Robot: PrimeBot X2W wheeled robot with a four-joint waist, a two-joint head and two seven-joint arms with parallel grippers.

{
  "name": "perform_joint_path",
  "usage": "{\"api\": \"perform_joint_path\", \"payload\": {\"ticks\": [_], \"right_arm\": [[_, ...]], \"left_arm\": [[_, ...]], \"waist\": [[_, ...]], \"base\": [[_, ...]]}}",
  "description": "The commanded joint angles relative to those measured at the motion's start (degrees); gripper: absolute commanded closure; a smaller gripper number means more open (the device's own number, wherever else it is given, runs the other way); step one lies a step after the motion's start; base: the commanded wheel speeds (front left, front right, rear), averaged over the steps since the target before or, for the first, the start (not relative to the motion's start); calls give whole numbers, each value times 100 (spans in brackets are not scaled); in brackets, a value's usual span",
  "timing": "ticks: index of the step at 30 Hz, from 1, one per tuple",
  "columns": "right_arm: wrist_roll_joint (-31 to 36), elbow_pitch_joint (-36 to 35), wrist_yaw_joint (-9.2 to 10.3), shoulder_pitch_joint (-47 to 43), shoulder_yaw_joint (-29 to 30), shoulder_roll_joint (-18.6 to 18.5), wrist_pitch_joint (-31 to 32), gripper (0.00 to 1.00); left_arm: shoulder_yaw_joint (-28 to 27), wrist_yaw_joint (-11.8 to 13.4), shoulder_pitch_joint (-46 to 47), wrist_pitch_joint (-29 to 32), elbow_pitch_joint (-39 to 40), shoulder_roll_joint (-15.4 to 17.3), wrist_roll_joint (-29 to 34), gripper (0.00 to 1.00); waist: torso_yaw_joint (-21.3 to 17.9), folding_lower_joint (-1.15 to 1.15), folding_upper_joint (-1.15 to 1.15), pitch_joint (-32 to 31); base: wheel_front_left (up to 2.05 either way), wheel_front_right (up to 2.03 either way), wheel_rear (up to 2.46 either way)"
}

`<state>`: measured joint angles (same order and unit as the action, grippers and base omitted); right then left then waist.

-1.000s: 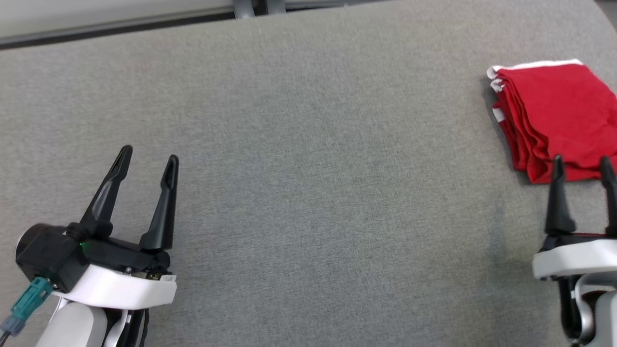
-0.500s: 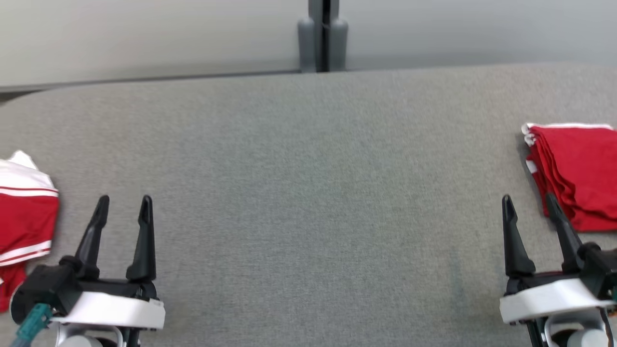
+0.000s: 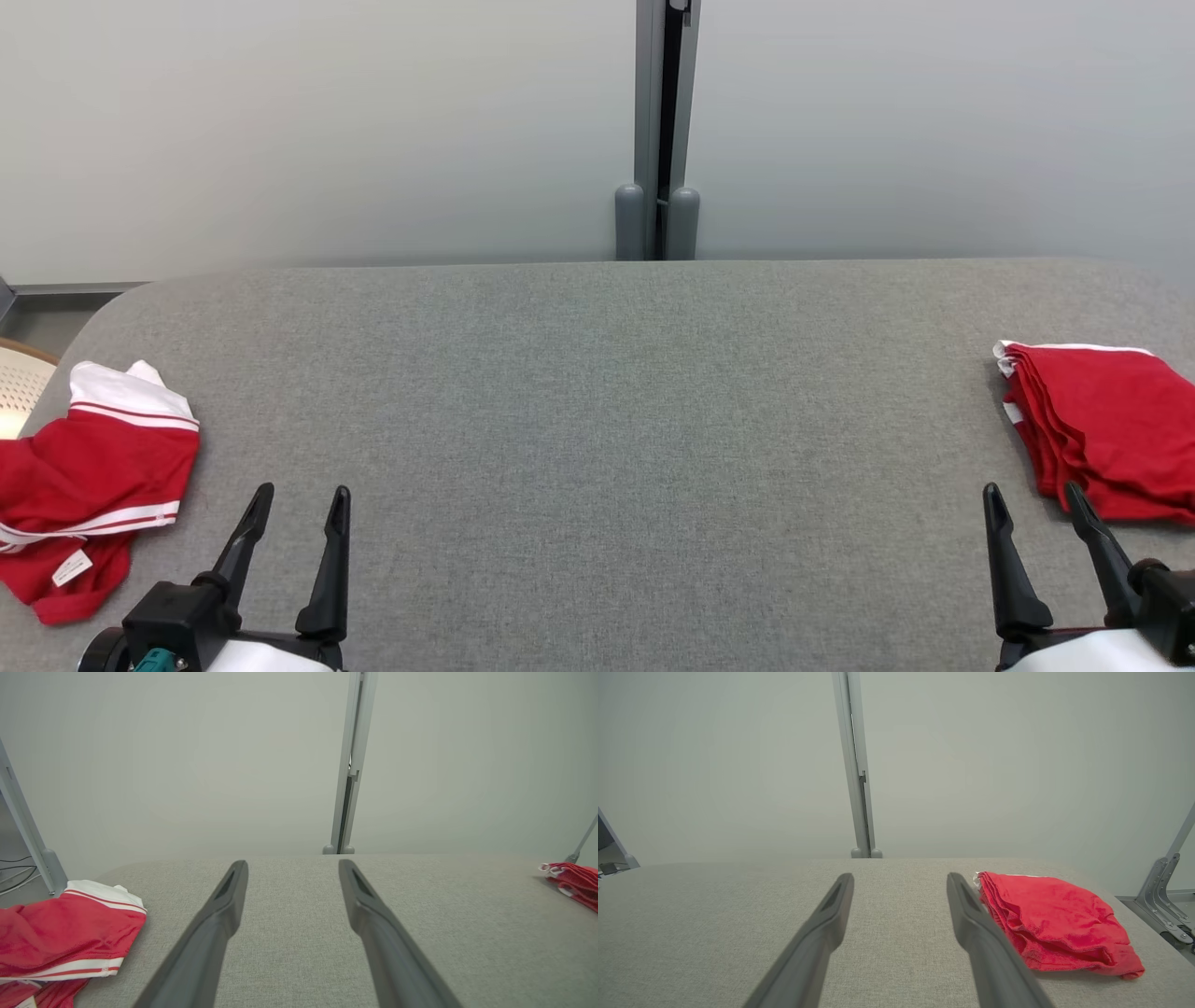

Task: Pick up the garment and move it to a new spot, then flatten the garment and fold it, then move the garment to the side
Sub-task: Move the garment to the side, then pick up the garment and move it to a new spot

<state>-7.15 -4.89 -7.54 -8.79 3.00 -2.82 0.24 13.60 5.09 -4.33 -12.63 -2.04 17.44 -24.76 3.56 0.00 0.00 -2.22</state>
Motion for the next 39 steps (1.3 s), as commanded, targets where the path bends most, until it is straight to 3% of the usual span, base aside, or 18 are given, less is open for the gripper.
{"api": "perform_joint_path", "payload": {"ticks": [1,26,32,39], "right_arm": [[-23,-58,10,-97,30,-15,43,0],[19,-480,10,-331,139,-14,296,0],[21,-556,10,-408,172,-12,351,0],[-21,-768,8,-446,25,-14,483,0]], "left_arm": [[9,25,-39,24,-23,29,32,0],[103,136,-34,97,-87,106,3,0],[93,188,49,75,-109,94,23,0],[83,170,191,57,-67,133,24,0]], "waist": [[39,0,0,-69],[33,0,0,-149],[340,0,0,-199],[1034,0,0,-221]], "base": [[0,0,0],[0,0,0],[0,0,0],[0,0,0]]}}
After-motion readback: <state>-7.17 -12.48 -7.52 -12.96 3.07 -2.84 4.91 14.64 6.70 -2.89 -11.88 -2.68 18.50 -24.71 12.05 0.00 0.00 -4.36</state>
